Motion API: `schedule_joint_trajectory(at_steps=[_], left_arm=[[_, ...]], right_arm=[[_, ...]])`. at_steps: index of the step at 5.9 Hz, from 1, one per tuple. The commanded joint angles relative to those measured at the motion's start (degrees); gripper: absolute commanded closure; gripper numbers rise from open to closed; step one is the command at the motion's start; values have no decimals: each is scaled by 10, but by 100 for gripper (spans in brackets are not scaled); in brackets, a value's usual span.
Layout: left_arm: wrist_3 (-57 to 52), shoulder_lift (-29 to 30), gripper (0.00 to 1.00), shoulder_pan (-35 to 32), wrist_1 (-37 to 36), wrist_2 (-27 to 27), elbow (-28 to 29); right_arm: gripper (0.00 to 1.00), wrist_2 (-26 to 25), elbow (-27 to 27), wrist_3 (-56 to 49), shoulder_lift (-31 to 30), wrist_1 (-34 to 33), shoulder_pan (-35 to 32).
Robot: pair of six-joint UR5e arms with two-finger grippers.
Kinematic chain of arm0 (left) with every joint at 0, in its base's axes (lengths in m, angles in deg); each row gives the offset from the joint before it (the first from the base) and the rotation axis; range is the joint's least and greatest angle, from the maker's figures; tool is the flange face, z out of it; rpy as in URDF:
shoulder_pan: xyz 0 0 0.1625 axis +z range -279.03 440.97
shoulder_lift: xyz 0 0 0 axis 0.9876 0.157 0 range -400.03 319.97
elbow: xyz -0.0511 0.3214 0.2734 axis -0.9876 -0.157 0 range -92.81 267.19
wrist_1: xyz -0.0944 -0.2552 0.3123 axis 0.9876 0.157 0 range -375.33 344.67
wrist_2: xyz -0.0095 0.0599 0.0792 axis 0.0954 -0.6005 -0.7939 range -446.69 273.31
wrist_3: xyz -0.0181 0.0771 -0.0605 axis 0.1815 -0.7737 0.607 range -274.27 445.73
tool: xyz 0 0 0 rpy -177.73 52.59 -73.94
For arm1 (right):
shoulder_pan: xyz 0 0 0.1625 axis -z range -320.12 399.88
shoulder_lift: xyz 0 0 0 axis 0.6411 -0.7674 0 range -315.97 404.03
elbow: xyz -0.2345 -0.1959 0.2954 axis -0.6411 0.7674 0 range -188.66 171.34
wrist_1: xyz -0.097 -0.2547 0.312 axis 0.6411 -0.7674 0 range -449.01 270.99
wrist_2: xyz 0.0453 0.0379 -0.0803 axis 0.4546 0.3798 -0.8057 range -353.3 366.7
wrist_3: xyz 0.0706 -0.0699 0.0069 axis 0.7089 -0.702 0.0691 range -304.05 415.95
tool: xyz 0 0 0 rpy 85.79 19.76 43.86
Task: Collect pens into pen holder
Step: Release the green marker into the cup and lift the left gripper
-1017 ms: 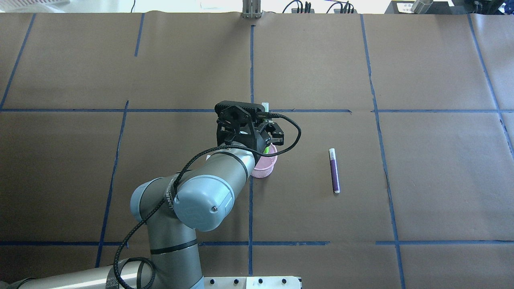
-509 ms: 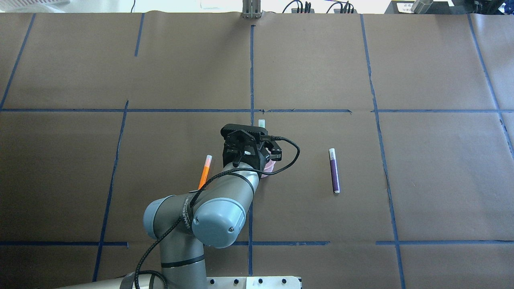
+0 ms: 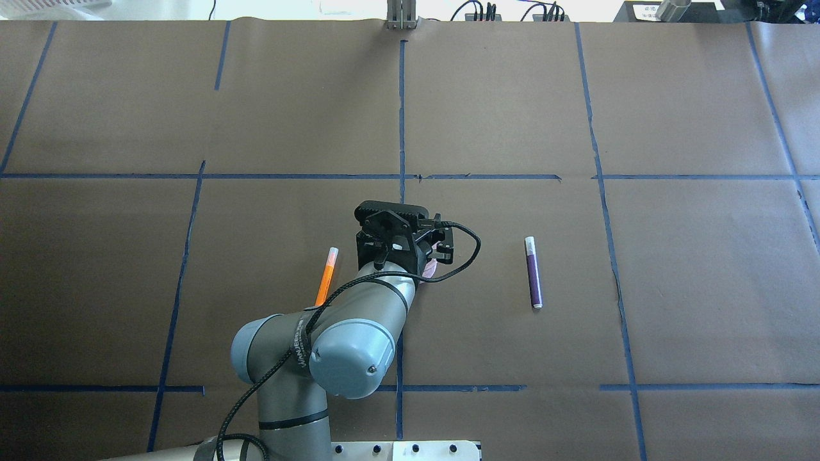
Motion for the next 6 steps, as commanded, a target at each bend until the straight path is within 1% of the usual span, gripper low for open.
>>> schedule_joint_trajectory(at_steps=[1, 2, 3, 4, 5, 6], left_arm=[[-7, -2, 16, -5, -55, 48, -33], [-7, -4, 16, -20, -149, 104, -89], [-7, -5, 16, -46, -242, 191, -142], [-7, -19, 16, -82, -327, 294, -179], [-29, -35, 15, -123, -390, 399, -201], [-96, -55, 12, -165, -449, 484, -223]], right_arm=[[0, 0, 0, 1, 0, 0, 0], [0, 0, 0, 1, 1, 0, 0], [0, 0, 0, 1, 1, 0, 0], [0, 0, 0, 2, 1, 0, 0], [0, 0, -1, 10, 0, 0, 0], [0, -3, 2, 15, 1, 0, 1]])
